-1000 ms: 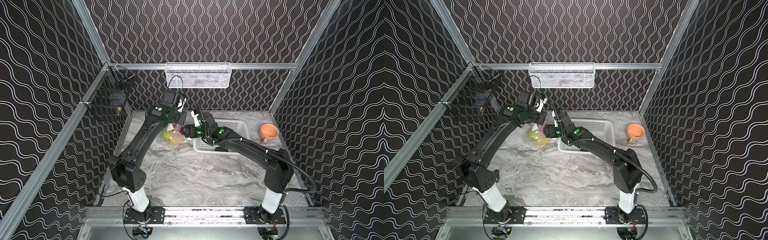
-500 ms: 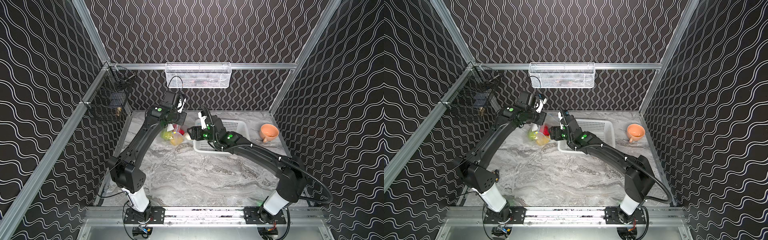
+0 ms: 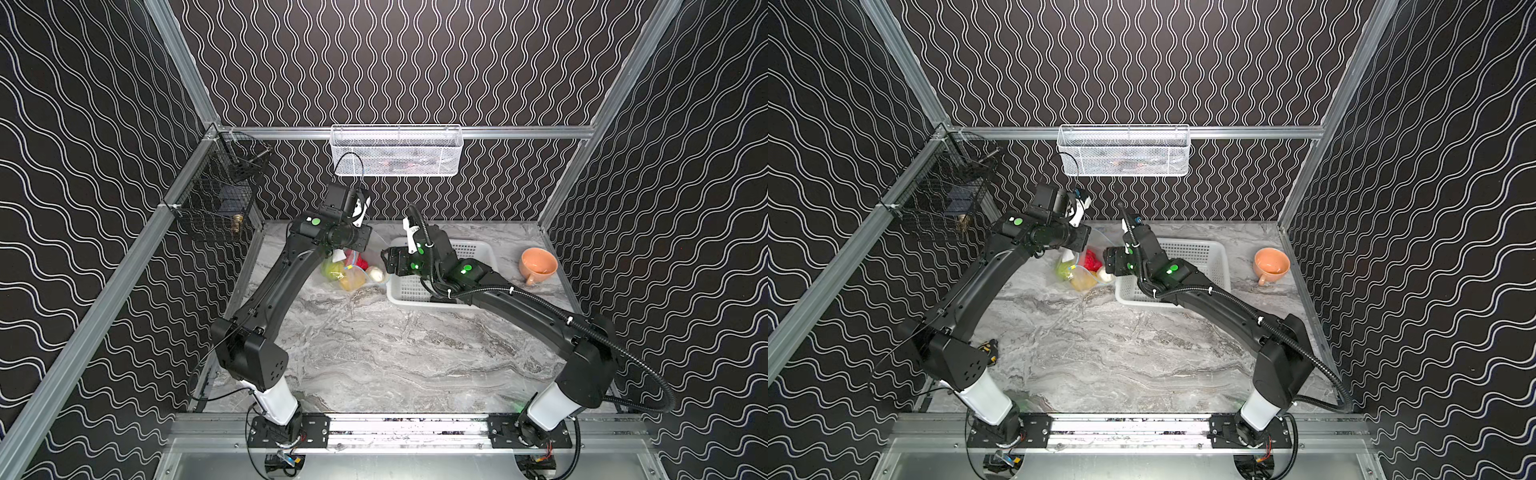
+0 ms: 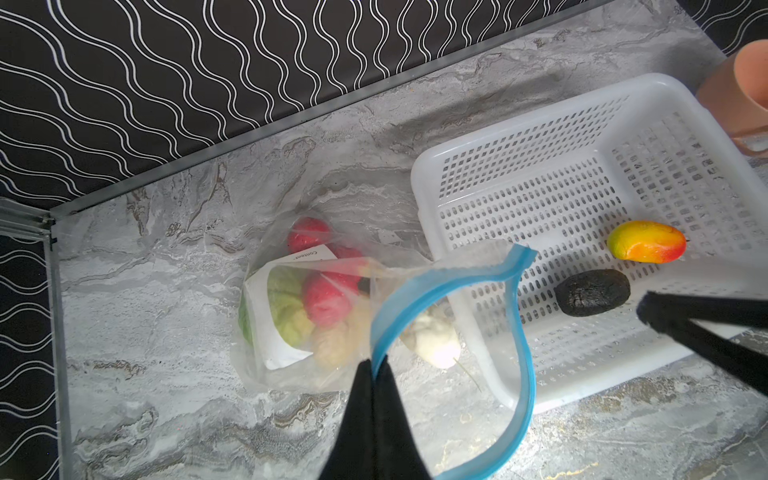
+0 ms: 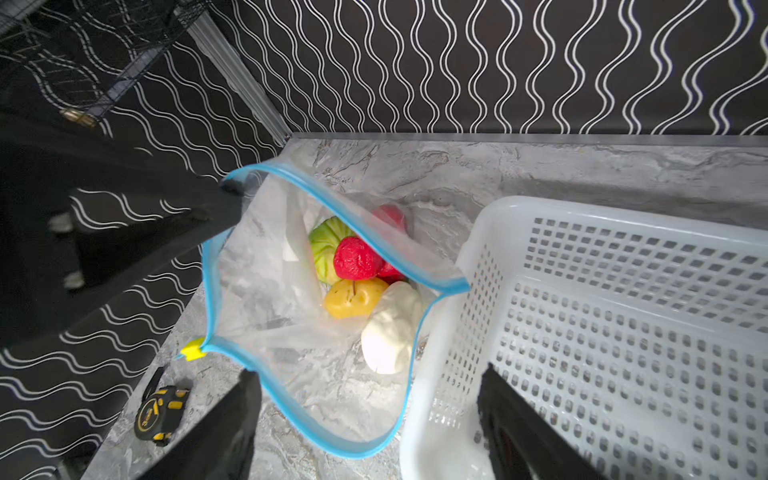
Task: Place the food in the zip-top bag and seal the zipper
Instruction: 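Withdraw the right gripper from the bag toward the basket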
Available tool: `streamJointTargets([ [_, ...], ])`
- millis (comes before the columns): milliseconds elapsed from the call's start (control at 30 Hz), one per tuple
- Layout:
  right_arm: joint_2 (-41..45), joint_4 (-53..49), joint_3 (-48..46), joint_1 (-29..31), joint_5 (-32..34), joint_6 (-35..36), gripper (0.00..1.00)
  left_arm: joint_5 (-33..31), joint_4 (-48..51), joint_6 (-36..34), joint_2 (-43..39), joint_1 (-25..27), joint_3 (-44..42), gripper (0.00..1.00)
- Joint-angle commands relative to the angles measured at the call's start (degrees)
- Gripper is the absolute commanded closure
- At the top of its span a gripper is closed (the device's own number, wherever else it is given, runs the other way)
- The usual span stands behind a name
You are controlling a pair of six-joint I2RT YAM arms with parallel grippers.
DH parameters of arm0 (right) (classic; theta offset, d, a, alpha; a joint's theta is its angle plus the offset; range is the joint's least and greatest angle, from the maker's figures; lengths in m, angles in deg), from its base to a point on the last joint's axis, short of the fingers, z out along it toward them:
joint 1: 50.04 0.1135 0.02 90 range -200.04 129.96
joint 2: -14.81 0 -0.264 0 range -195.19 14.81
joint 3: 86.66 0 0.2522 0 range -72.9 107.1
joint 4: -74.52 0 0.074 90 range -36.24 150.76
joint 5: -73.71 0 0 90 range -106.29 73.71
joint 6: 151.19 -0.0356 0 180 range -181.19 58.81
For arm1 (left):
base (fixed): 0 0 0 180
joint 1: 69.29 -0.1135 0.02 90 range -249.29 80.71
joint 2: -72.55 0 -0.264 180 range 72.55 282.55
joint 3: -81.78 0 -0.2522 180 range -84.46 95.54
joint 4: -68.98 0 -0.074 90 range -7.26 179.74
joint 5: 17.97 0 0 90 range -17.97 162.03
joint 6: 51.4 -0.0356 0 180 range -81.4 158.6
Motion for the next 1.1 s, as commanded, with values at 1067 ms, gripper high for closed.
streamJointTargets([
  [1067, -5.93, -23.71, 10.9, -9.02, 9.09, 2.57, 0.01, 1.38, -1.25, 0.96, -0.15, -0.12, -0.01, 1.0],
])
